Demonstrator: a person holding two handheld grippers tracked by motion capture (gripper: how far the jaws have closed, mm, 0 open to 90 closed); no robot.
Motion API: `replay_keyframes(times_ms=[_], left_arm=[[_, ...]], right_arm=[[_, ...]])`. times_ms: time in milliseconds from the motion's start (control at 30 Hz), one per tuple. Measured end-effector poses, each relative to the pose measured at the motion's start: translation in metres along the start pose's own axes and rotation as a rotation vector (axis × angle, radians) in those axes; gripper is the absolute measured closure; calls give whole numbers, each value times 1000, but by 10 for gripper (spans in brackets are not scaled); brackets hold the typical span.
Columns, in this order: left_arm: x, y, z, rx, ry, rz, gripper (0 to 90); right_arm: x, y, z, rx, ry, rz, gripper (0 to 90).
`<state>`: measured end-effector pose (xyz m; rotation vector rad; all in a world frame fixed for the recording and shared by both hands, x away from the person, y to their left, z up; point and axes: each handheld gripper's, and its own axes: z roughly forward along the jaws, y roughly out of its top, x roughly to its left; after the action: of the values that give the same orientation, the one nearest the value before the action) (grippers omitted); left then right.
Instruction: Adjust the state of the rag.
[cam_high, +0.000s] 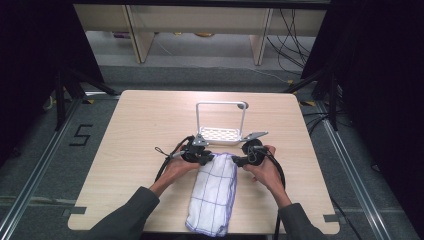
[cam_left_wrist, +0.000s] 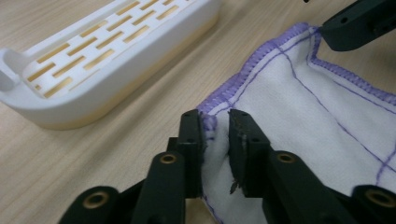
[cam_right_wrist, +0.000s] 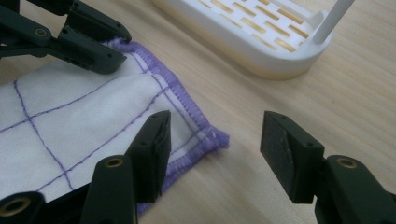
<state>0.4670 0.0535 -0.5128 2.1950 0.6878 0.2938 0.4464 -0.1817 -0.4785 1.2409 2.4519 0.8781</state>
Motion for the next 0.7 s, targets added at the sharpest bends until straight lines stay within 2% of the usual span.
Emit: replay_keyframes(times_ms=[67,100,133,300,367,433,467,500,567,600,633,667,700], left_arm=[[0,-1,-1,-4,-7,2,808],[1,-1,-1,-7,-9,0,814],[1,-2,-2,-9,-6,-3,819],[2,-4,-8,-27,10,-5,826],[2,-7,-10,-49,13,-22,826],[3,-7,-11,-47,9,-15,825],[4,-8,-11,-48,9,-22,825],[4,-8,-12,-46,17,-19,824],[5,-9,-15,-47,21,-16,823],[5,-10,-16,-46,21,-18,822],[7,-11,-16,-49,21,-22,821],[7,-12,-17,-50,28,-29,821],[8,-13,-18,-52,28,-33,820]], right_arm=[[0,-1,2,-23,-5,15,439],[-1,-1,2,-21,-14,-10,439],[-1,0,0,-3,-4,4,439],[0,1,-1,-17,-3,8,444],[0,1,1,-28,-1,-12,448],[3,3,2,-21,2,4,452],[2,2,3,-26,5,-28,453],[4,3,4,-30,10,-15,454],[6,4,8,-39,2,-32,456],[8,6,8,-23,8,-17,456],[7,6,10,-26,11,-35,455],[8,6,13,-36,7,-34,455],[8,7,15,-19,15,-32,455]])
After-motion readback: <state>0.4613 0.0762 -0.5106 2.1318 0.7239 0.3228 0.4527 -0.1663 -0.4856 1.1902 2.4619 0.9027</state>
